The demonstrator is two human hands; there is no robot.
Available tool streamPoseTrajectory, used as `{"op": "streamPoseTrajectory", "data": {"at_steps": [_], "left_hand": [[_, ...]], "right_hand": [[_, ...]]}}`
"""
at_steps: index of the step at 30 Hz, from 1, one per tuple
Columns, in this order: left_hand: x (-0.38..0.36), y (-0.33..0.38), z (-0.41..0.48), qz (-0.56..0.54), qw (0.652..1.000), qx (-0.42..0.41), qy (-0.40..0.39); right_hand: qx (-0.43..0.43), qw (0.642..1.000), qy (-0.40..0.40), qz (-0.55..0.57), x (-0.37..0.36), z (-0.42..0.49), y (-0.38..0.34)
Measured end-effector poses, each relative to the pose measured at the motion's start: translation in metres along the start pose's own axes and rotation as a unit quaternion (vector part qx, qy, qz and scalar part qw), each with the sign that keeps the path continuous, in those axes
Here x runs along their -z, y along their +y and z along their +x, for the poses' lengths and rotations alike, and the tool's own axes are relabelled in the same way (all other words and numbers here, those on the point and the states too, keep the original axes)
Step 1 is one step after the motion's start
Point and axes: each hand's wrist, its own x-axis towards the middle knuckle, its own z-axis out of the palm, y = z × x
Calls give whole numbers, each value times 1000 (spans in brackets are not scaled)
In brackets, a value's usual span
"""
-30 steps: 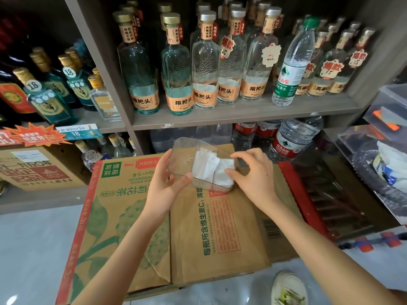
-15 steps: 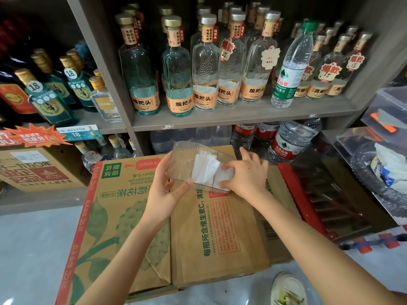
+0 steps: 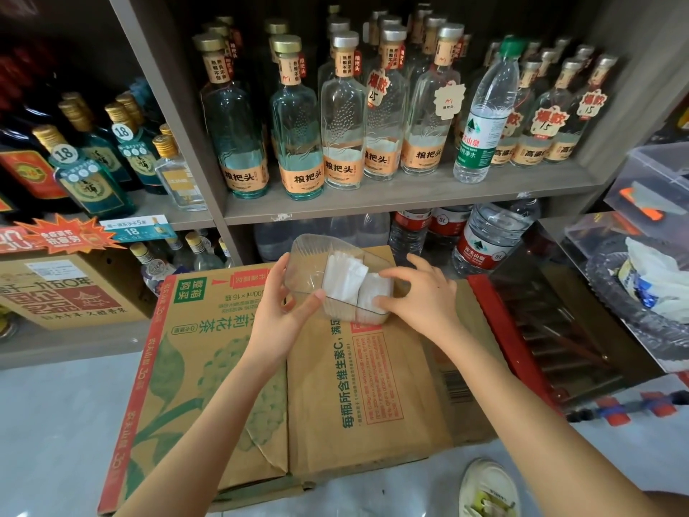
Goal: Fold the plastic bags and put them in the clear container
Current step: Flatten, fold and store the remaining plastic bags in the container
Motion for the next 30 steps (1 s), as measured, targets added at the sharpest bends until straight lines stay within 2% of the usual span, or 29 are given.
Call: {"op": "streamPoseTrajectory", "data": {"at_steps": [3, 7, 12, 15, 17, 19, 22, 25, 27, 30], "left_hand": [[-2, 2, 12, 15, 1000, 18, 4], [-4, 4, 28, 28, 999, 40, 8], [6, 9, 13, 61, 997, 41, 3], [39, -9, -24, 173, 983, 7, 60], [70, -30, -56, 280, 956, -9, 90], [100, -52, -86, 354, 930, 20, 97], [135, -84, -115, 434, 896, 48, 85], [145, -106, -126, 511, 857, 28, 61], [142, -112, -127, 541, 838, 18, 63], [139, -114, -127, 560, 825, 16, 75]], "right_hand": [[-13, 996, 45, 75, 6, -16, 11], [-25, 987, 66, 143, 0, -45, 23], [11, 975, 87, 206, -13, -85, 20], [50, 972, 99, 208, -26, -122, 13], [78, 969, 107, 210, -41, -150, 11], [112, 967, 104, 202, -62, -176, 12], [160, 972, 77, 157, -102, -209, 21], [160, 982, 18, 104, -141, -231, 35], [122, 989, -42, 72, -166, -238, 48], [19, 985, -168, 19, -198, -242, 67]]}}
